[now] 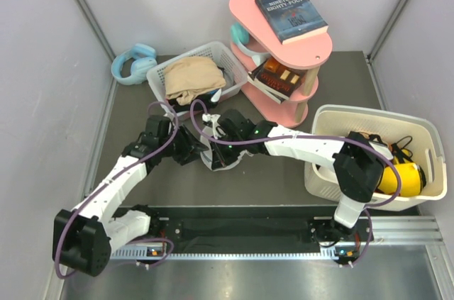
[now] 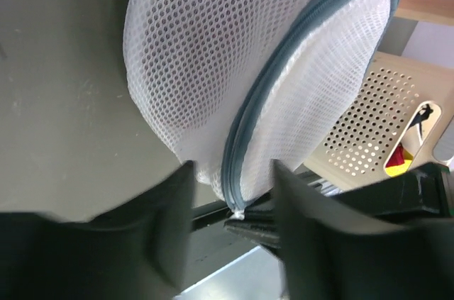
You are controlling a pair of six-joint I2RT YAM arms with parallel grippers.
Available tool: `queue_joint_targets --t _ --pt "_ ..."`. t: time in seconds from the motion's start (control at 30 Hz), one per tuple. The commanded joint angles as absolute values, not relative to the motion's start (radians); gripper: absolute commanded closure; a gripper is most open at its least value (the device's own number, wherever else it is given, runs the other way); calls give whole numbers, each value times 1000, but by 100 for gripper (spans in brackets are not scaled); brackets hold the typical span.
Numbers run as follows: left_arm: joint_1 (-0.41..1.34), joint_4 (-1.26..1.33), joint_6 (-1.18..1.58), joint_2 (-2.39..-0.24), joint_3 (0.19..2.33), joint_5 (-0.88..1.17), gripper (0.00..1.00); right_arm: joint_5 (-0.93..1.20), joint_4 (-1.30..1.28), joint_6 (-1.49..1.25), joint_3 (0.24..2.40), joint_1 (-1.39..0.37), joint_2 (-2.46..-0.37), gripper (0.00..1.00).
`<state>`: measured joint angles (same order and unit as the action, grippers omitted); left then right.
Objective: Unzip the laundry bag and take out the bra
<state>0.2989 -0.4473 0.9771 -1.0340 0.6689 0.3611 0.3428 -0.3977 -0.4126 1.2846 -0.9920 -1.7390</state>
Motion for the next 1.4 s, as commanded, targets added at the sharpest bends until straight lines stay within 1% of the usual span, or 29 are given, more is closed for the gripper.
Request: queue_joint_targets --t 0.0,0.07,0.1,0.17,0.2,0.23,0.27,0.3,0.53,0.67,0.77,0.97,1.1,1.37 --pt "305 -334 1011 -1075 661 383 59 356 -377 -416 1313 -1008 -1727 100" --pt "307 -312 1022 -1088 663 385 69 351 -377 -417 1309 -1008 -1721 100" --pt "307 -308 1023 -1091 664 385 77 351 -379 -417 1304 -1008 -1718 100" --pt "307 -310 1019 -1095 670 379 84 350 -379 -416 1299 -1008 -1710 100" --pt "307 -314 1016 -1098 678 379 90 350 -379 -416 1293 -1008 -1710 100" --pt "307 -322 1012 -1103 684 371 95 348 -380 -416 1289 -1009 -1706 100" --pt "307 -336 1006 -1103 689 367 98 348 -380 -414 1287 -1009 -1704 100" --pt "305 -340 1005 -1103 696 364 100 345 -383 -413 1279 -1008 -1700 100" --pt "304 -379 982 -1091 715 322 100 307 -416 -397 1243 -1000 -1666 100" --pt "301 -403 973 -1078 718 304 100 290 -422 -394 1184 -983 -1632 100" --pt "299 -420 969 -1065 718 293 100 282 -431 -388 1140 -956 -1602 100" --pt "295 -465 966 -1025 712 275 100 273 -457 -356 1094 -842 -1539 100" --pt "295 -462 986 -983 689 278 100 268 -469 -321 1107 -773 -1540 100" --pt "305 -382 1022 -948 626 368 100 262 -489 -296 1192 -747 -1600 100"
